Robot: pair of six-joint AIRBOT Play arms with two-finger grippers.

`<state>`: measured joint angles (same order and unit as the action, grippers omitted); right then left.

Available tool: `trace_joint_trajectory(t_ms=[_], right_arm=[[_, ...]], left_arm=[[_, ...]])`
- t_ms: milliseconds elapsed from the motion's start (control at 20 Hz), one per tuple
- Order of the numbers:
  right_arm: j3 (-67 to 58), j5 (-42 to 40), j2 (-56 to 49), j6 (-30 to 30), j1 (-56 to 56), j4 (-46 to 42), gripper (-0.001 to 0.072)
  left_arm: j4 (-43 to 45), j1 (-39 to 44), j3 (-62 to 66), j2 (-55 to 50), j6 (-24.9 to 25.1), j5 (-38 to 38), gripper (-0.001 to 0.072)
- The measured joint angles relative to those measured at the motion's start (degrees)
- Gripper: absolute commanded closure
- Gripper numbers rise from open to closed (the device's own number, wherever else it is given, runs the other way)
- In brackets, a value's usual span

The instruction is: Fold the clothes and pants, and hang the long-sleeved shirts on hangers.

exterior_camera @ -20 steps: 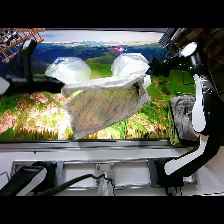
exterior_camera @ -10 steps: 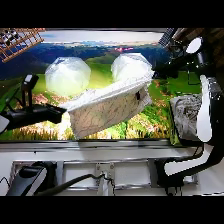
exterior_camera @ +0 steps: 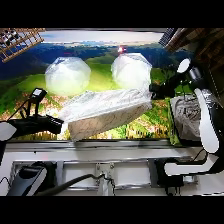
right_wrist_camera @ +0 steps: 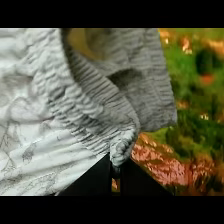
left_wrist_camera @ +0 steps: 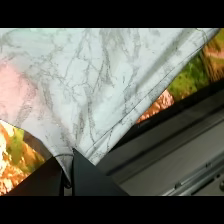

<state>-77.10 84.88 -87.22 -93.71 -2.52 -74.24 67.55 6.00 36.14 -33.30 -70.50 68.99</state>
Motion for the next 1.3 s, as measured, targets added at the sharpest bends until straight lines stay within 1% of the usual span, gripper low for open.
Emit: trace_joint_trajectory(t_ms=[200, 250, 300, 350, 400, 450, 500, 550, 600, 650, 700, 750, 900, 1000, 1200, 1300], right_arm=[[6.88, -1.22, 1.36, 0.26, 0.0, -0.92, 0.0676], [8.26, -1.46, 1.7, 0.39, 0.0, -1.01, 0.0662], [9.27, -1.68, 1.97, 0.39, 0.0, -0.98, 0.0505], [10.14, -1.73, 2.27, 0.57, 0.0, -0.98, 0.0354], [10.78, -1.97, 2.69, 0.85, 0.0, -1.2, 0.0341], [11.21, -2.6, 3.48, 1.09, -0.02, -0.5, 0.034], [11.56, -2.8, 4.52, 1.44, 0.02, 0.44, 0.034], [11.78, -2.99, 6.03, 1.81, 0.07, 1.2, 0.0339], [11.98, -4.0, 7.74, 2.08, 0.02, 1.31, 0.0299], [12.04, -5.07, 9.4, 2.38, 0.0, 1.42, 0.0162], [12.07, -5.97, 10.95, 2.86, -0.04, 1.77, 0.0096], [12.0, -7.06, 12.15, 3.43, -0.09, 2.03, 0.0012], [11.76, -9.2, 13.27, 6.49, -0.48, 2.6, 0.0], [11.67, -9.9, 12.44, 9.77, -1.31, 4.9, -0.0004], [11.63, -10.51, 7.93, 18.97, -4.55, 13.53, -0.0004], [11.63, -10.58, 5.55, 23.02, -5.99, 16.09, -0.0004]], left_arm=[[0.0, 3.08, -3.02, 0.07, -0.59, 2.12, 0.0704], [0.24, 3.96, -4.02, 0.07, -0.9, 2.45, 0.0703], [0.85, 4.76, -5.25, 0.07, -1.27, 2.51, 0.0701], [1.81, 5.31, -6.4, 0.07, -1.75, 2.58, 0.068], [3.58, 5.75, -7.61, 0.07, -2.58, 2.99, 0.0461], [4.61, 6.03, -8.52, 0.02, -3.52, 3.04, 0.0263], [5.14, 6.23, -9.22, 0.02, -4.42, 2.97, 0.018], [5.68, 6.38, -9.7, 0.02, -5.2, 2.91, 0.0181], [6.08, 6.49, -10.08, 0.04, -6.21, 2.78, 0.0181], [6.03, 6.56, -10.32, 0.04, -6.82, 2.67, 0.0181], [5.49, 6.62, -10.51, 0.07, -7.54, 2.47, 0.0181], [4.33, 6.67, -10.64, 0.07, -7.98, 2.27, 0.0181], [-1.07, 6.71, -10.84, 0.07, -8.81, 1.09, 0.0181], [-5.53, 6.71, -10.88, 0.07, -8.92, -0.13, 0.0181], [-12.79, 6.73, -10.88, 0.09, -9.11, -1.9, 0.0181], [-15.06, 6.73, -10.91, 0.09, -9.27, -2.25, 0.0181]])
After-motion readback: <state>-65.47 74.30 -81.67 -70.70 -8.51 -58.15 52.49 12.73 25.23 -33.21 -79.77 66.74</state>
